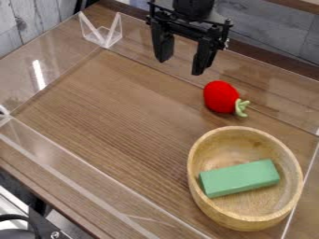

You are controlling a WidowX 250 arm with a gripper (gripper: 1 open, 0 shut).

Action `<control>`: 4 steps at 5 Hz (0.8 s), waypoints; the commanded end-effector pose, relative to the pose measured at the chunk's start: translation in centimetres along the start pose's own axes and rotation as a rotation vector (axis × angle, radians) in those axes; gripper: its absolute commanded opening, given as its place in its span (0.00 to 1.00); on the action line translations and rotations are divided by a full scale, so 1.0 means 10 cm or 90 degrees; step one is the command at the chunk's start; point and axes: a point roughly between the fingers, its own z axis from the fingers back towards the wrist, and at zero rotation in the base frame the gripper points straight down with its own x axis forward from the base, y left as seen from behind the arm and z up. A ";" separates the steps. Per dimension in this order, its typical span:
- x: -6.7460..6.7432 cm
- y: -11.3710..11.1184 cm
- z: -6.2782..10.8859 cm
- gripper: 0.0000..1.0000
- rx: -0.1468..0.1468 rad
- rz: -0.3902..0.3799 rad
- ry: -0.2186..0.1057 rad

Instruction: Move the red fruit to the right

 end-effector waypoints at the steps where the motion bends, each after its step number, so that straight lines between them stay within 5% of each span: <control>1: -0.03 0.27 0.02 1.00 -0.002 0.042 -0.010; 3: -0.04 1.12 0.16 1.00 -0.022 0.282 -0.067; 4: 0.11 1.34 0.17 1.00 -0.043 0.325 -0.081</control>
